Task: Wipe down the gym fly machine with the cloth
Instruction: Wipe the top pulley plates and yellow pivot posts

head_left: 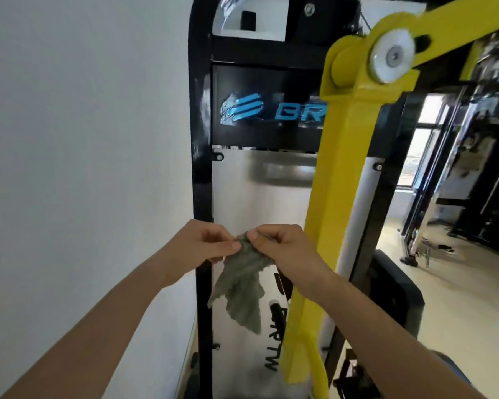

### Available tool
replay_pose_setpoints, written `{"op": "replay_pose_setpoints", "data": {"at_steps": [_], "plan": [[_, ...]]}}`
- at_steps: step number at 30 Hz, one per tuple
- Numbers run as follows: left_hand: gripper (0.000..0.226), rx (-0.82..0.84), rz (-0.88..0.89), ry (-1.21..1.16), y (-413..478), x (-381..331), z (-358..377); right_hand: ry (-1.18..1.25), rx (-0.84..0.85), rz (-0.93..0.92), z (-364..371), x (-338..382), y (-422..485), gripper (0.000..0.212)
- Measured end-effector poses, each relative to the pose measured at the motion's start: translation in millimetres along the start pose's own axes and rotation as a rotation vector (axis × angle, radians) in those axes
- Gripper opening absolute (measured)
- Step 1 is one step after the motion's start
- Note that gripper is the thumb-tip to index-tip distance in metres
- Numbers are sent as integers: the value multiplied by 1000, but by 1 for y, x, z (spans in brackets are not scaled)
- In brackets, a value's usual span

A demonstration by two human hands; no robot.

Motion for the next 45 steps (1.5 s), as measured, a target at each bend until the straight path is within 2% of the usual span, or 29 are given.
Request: {"op": "replay_pose_setpoints", "data": {"at_steps": [3,6,10,13,19,24,26,28,32,37,39,43,45], "plan": [[26,-83,22,63,-17,-32,12,-53,8,-82,-23,22,-25,8],[13,-163,80,232,-28,-73,27,-160,42,-144,-49,41,-46,11],[10,-271,163,338,-40,-127,52,-312,14,-188,-87,65,-63,10],[8,-375,234,273,-43,-162,70,-247,-66,-176,-118,84,-70,19],[8,-444,365,112,-26,-234,98,27,-291,-106,-179,142,-65,12],[10,-467,411,-38,17,-297,110,125,-424,-212,-220,203,-42,12],[14,-417,420,-12,38,-319,114,23,-502,-290,-239,223,-27,15],[16,-364,419,64,56,-335,118,-148,-515,-344,-254,237,-12,28],[15,-281,382,236,87,-352,117,-500,-385,-365,-275,244,14,57],[26,-35,240,498,112,-339,119,-1218,-314,-376,-285,234,32,83],[28,-3,238,536,117,-336,116,-1325,-347,-402,-287,230,34,81],[31,73,190,478,124,-335,108,-1316,-377,-503,-288,229,38,49],[31,119,228,523,123,-334,103,-1324,-353,-525,-285,230,41,39]]}}
Point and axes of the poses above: each hand's wrist, its own y-axis towards the middle knuckle, its own z-axis out of the palm, x = y × z, the point moved 5 cm from there along y, towards the middle knuckle, and after that the axes turned 10 degrees about -y, right-handed, at the moved point
